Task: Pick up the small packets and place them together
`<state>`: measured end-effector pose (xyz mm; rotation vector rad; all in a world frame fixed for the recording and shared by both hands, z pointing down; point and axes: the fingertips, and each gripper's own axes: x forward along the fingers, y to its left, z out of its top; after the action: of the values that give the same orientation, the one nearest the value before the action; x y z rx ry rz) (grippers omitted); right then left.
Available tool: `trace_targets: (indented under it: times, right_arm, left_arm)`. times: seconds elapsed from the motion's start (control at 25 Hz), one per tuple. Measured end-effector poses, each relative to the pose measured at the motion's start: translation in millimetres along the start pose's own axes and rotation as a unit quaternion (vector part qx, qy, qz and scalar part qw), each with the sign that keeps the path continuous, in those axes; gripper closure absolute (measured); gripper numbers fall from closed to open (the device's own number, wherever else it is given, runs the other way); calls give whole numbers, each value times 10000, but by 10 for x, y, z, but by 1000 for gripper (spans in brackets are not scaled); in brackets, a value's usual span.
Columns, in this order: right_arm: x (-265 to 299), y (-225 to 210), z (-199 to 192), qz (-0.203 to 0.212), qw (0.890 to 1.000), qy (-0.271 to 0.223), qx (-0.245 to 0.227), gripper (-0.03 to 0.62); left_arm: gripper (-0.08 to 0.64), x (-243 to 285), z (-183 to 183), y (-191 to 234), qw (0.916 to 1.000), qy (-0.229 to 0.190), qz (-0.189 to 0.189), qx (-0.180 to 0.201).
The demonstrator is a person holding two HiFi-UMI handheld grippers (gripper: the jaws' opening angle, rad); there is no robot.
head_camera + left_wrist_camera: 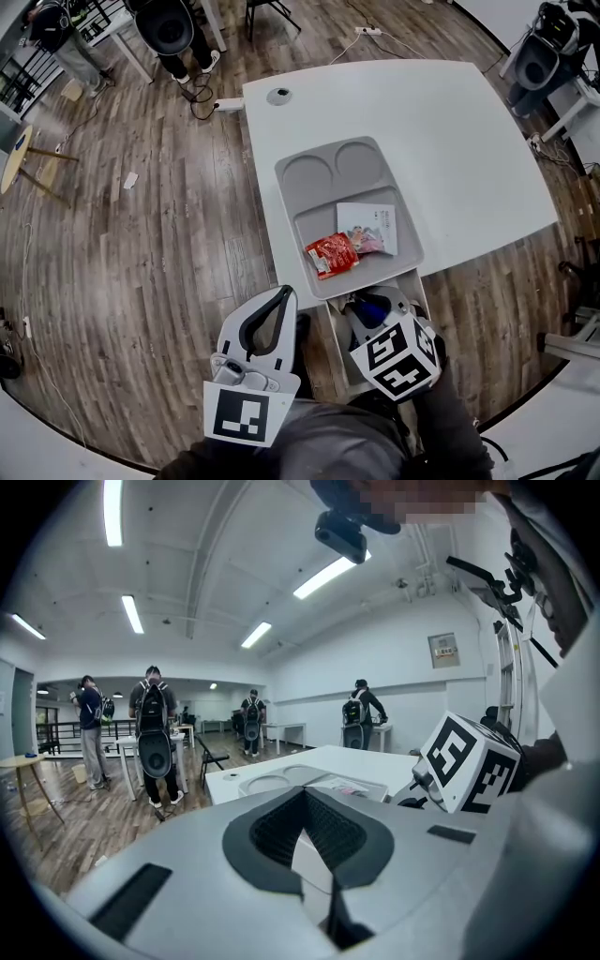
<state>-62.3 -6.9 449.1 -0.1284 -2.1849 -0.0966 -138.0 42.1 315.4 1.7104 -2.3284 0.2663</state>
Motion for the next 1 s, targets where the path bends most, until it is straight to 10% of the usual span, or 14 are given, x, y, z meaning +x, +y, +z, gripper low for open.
trace_targets:
  times: [0.68, 1.0]
  right_arm:
    - [-520, 229, 38, 112, 9979, -550, -319, 534]
    - [-724, 45, 196, -455, 9911, -1210, -329, 525]
  left_arm:
    - [560, -198, 182, -382, 9999, -130, -21, 65]
    - [560, -261, 255, -464, 9996, -253, 61, 94]
